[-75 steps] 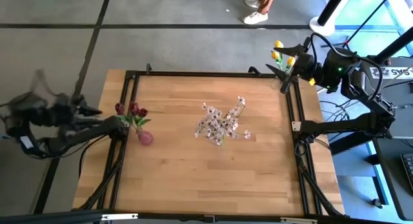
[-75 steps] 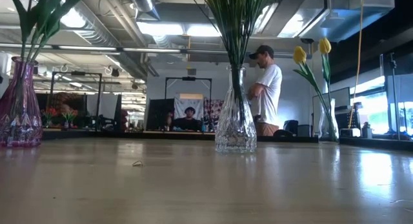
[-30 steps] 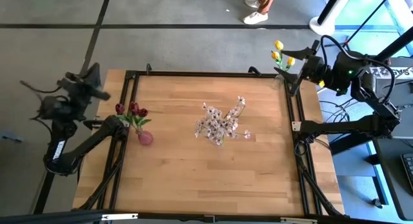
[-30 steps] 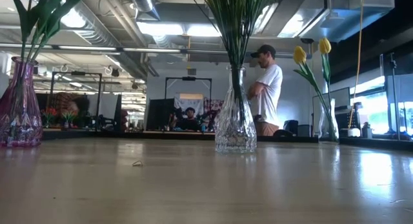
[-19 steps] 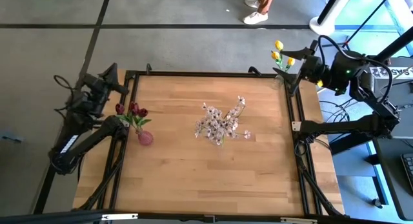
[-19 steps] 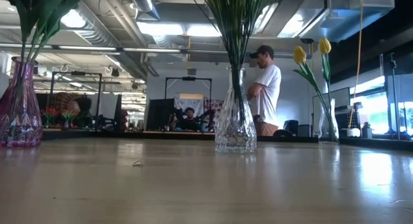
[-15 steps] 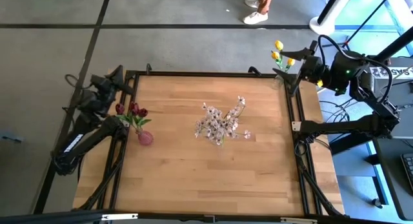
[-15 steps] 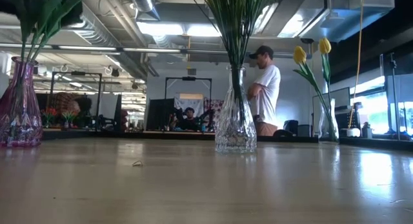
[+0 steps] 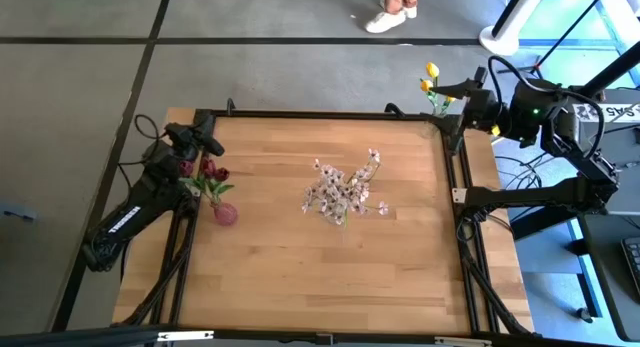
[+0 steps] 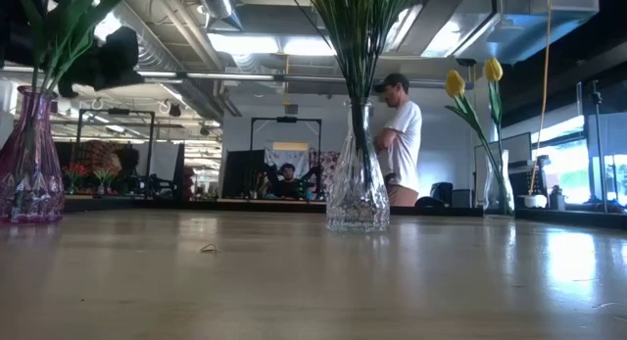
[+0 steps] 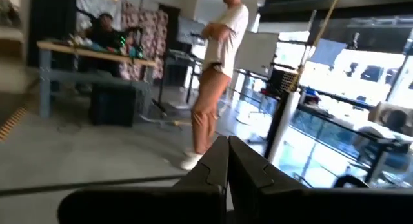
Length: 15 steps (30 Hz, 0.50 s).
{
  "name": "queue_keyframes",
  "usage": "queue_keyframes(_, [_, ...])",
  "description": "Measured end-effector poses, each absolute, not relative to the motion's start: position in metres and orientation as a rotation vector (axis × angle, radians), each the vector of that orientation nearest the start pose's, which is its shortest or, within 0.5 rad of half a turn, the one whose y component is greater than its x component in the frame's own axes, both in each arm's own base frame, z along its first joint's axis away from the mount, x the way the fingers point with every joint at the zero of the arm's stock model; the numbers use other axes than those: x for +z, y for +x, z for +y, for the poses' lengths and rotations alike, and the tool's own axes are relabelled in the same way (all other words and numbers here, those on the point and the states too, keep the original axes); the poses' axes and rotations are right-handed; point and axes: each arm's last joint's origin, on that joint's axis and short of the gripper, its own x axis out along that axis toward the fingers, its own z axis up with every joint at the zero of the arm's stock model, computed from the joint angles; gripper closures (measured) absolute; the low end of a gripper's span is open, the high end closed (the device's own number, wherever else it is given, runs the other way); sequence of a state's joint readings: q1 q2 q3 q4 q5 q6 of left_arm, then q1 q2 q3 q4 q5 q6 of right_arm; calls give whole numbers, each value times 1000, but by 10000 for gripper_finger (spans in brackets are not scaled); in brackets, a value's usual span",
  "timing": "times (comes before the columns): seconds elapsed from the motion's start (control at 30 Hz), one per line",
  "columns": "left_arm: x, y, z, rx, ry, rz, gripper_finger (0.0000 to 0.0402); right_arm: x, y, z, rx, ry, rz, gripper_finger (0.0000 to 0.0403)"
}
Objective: Sort flowers into vase by color
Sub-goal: Return to Home Position
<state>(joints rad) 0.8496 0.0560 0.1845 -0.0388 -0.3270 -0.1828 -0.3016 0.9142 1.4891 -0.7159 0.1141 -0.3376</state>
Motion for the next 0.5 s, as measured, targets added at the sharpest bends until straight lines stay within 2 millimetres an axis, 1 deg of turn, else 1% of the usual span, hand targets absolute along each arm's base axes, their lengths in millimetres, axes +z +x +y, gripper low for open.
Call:
queue_keyframes(0.1, [210,53,69,1121,-150,-202,401,479,125,-40,-322,-266,230,143])
queue_keyframes(0.2, [208,55,66,1071,-150,-213,401,476,132,-41,-272,-256,243,185])
queue_keyframes(0.27, [205,58,63,1033,-148,-172,401,472,139,-42,-244,-264,228,223])
queue_keyframes(0.37, [203,62,60,974,-168,-151,401,460,150,-44,-202,-298,173,288])
queue_keyframes(0.5, [202,67,54,904,-160,-135,401,435,158,-46,-192,-373,96,379])
